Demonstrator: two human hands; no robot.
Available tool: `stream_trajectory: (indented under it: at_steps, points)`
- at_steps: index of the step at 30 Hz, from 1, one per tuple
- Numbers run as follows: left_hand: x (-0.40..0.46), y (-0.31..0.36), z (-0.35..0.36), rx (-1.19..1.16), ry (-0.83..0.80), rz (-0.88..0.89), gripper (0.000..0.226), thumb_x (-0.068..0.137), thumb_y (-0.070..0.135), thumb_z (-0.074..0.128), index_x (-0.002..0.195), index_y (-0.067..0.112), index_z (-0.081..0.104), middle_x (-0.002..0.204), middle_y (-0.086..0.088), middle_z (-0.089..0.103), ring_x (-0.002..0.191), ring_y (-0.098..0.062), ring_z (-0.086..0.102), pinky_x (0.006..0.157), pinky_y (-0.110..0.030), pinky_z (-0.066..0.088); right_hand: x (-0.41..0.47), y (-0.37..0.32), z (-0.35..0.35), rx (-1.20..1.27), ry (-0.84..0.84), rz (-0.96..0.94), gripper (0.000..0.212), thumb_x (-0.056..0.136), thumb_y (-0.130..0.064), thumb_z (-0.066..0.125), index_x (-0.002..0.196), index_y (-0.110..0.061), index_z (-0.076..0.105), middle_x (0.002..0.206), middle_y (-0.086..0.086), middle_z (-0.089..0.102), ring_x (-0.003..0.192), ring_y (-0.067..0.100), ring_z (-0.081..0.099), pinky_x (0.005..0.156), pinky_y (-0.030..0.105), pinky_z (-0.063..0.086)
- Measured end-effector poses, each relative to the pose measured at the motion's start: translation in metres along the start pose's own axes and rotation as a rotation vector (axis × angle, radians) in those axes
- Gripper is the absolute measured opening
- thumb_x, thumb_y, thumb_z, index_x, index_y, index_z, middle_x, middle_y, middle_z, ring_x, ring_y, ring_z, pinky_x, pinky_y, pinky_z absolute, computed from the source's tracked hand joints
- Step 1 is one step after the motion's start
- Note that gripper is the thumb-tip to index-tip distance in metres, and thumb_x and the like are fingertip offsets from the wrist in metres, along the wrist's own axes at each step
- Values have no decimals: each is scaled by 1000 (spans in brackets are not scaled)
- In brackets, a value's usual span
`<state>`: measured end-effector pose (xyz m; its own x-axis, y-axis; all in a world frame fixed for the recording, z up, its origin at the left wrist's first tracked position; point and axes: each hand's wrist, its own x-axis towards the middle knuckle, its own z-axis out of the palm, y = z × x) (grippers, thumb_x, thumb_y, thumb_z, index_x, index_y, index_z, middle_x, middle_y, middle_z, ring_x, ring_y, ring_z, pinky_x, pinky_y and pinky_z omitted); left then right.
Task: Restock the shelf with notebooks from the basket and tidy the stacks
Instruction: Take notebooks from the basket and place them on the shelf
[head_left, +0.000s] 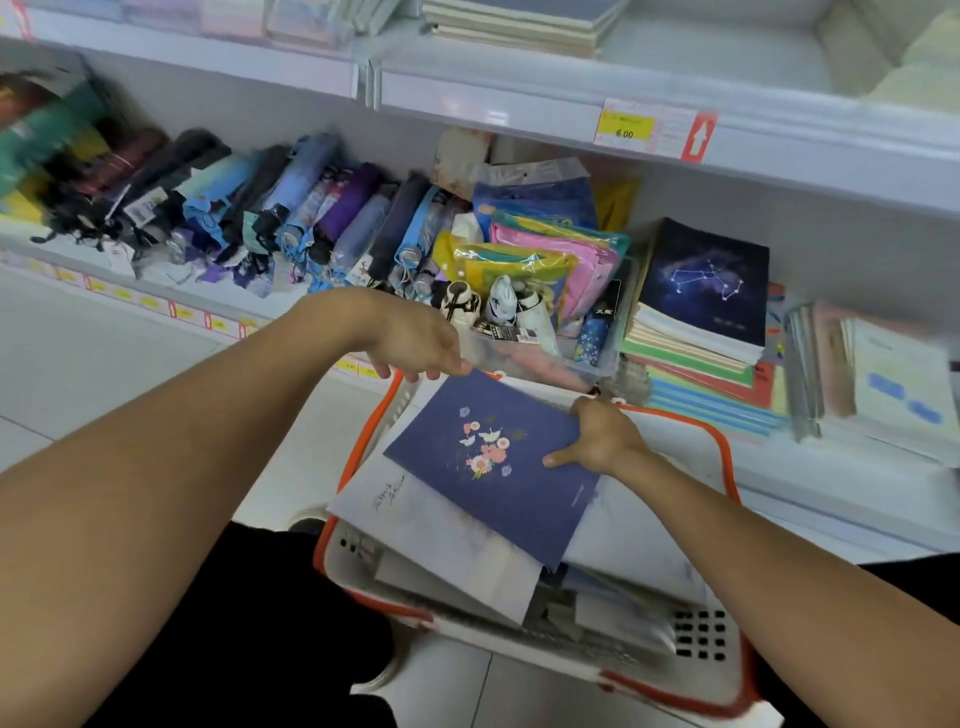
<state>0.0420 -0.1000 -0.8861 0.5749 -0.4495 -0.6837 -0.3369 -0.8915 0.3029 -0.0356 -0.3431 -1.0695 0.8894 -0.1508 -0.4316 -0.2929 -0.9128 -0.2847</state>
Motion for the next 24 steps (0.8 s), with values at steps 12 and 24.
stream_trajectory:
  at_steps: [12,24]
  points:
    - [-24,-11,-3,-358,-75,-221,96,71,85,40,134,13,50,128,-14,60,103,-35,66,85,-47,57,-22,-14,-63,1549,-107,-242,36,65,-28,82,93,-18,62,94,3,75,77,16,73,59,30,60]
    - [-21,-13,-23,-609,577,-4,26,89,16,68,114,8,64,103,-8,71,88,-26,68,78,-39,56,-17,10,5,62,-175,-84,129,55,-48,94,157,-17,21,161,3,25,146,22,28,117,32,27]
